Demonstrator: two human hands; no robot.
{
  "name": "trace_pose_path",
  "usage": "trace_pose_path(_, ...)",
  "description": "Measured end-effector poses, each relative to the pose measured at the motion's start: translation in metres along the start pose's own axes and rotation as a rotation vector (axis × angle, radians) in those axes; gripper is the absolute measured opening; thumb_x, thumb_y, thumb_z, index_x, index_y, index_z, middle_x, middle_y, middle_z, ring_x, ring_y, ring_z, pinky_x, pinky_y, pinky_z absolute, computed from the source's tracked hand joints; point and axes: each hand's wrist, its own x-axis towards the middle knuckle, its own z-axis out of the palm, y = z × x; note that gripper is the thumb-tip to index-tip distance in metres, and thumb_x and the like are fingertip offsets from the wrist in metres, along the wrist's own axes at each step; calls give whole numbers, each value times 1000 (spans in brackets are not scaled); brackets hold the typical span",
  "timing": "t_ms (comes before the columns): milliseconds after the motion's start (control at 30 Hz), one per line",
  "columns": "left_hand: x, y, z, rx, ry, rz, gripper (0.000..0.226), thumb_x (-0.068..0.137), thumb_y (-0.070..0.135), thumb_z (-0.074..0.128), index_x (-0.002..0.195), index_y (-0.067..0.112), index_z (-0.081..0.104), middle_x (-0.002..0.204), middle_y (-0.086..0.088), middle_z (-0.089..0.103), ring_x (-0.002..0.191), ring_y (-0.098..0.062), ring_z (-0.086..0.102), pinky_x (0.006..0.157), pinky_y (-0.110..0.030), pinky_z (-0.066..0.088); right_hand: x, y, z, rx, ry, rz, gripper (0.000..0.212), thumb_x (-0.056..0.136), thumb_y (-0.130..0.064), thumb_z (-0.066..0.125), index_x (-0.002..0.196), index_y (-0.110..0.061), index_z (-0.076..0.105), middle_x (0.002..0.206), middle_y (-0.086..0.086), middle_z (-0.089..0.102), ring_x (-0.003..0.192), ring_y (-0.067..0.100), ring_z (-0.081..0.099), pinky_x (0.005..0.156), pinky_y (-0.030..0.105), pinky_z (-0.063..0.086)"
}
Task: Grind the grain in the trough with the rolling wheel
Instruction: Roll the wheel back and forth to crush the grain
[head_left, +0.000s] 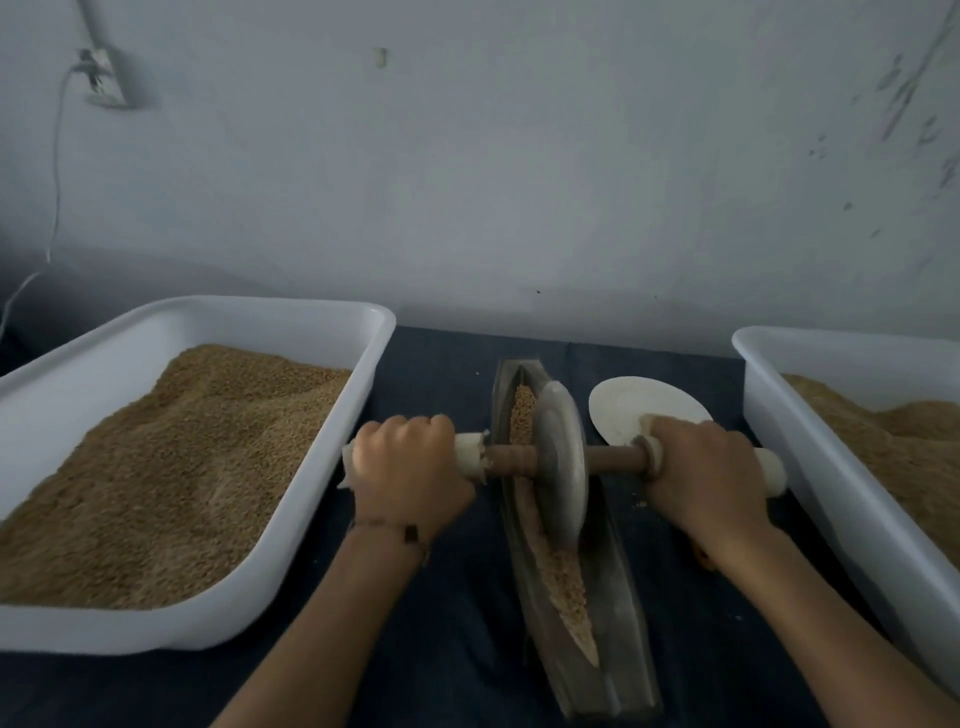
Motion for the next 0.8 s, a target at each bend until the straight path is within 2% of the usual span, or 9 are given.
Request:
trace_pose_path(67, -30, 1, -4, -50, 150, 32, 28, 60, 18, 75, 56, 15, 47, 51, 0, 46, 47, -20, 44, 50, -29, 35, -32, -2, -5, 25, 215, -15, 25, 64, -10, 76, 71, -17, 54, 64, 3, 57, 60, 27, 52, 59, 33, 33)
trace_pose_path(133, -56, 1, -9, -14, 228, 22, 34, 59, 16, 79, 57, 14, 45, 51, -3, 45, 46, -23, 43, 49, -33, 35, -59, 1, -9, 73, 296, -20, 31, 61, -8, 81, 75, -14, 54, 66, 3, 54, 64, 28, 52, 62, 35, 35)
trace_pose_path(233, -70, 1, -18, 47, 308, 63, 35, 55, 15, 81, 63, 14, 48, 57, -2, 47, 53, -24, 46, 57, -35, 32, -80, 7, -9, 105, 188, 10, 37, 57, -12, 84, 78, -22, 55, 72, -7, 48, 69, 19, 49, 64, 31, 30)
trace_pose_path(333, -54, -1, -16, -2, 348, 165, 30, 50, 12, 77, 60, 14, 49, 54, -2, 48, 50, -23, 47, 54, -34, 35, -77, 10, -1, 110, 145, 20, 42, 51, -12, 87, 72, -25, 52, 66, -13, 40, 59, 14, 41, 58, 28, 27)
trace_pose_path(433, -21, -7, -3, -122, 132, 169, 33, 46, 18, 81, 54, 17, 48, 49, 3, 47, 44, -17, 44, 50, -26, 33, -43, 4, 2, 61, 141, -24, 30, 55, -14, 82, 71, -22, 57, 58, -7, 52, 53, 20, 49, 53, 31, 35)
trace_pose_path(533, 15, -18, 9, -58, -185, -47, 25, 73, 45, 64, 64, 28, 47, 60, 13, 50, 56, -5, 46, 52, -23, 31, 13, -5, -6, -22, 11, -104, 20, 73, -31, 67, 75, -28, 48, 70, -9, 54, 70, 16, 54, 64, 32, 38)
trace_pose_path(633, 29, -21, 19, -167, -343, -157, 21, 80, 50, 55, 72, 31, 53, 68, 12, 56, 63, -3, 51, 54, -22, 37, 43, -11, -10, -29, -40, -129, 17, 78, -31, 62, 80, -29, 45, 77, -10, 53, 76, 13, 49, 72, 30, 35)
trace_pose_path(733, 11, -16, 14, -129, -178, -82, 22, 69, 35, 70, 64, 26, 50, 58, 10, 52, 52, -11, 49, 50, -23, 35, 24, -13, -10, 1, 72, -97, 27, 71, -22, 72, 72, -25, 45, 70, -6, 57, 67, 16, 49, 64, 31, 33)
trace_pose_path(800, -16, -10, 9, -161, 33, -2, 29, 53, 12, 76, 55, 16, 47, 48, 1, 46, 42, -20, 44, 47, -26, 35, -9, -11, -3, 110, 290, -63, 28, 64, -12, 78, 68, -18, 50, 64, 0, 56, 62, 22, 51, 61, 33, 36)
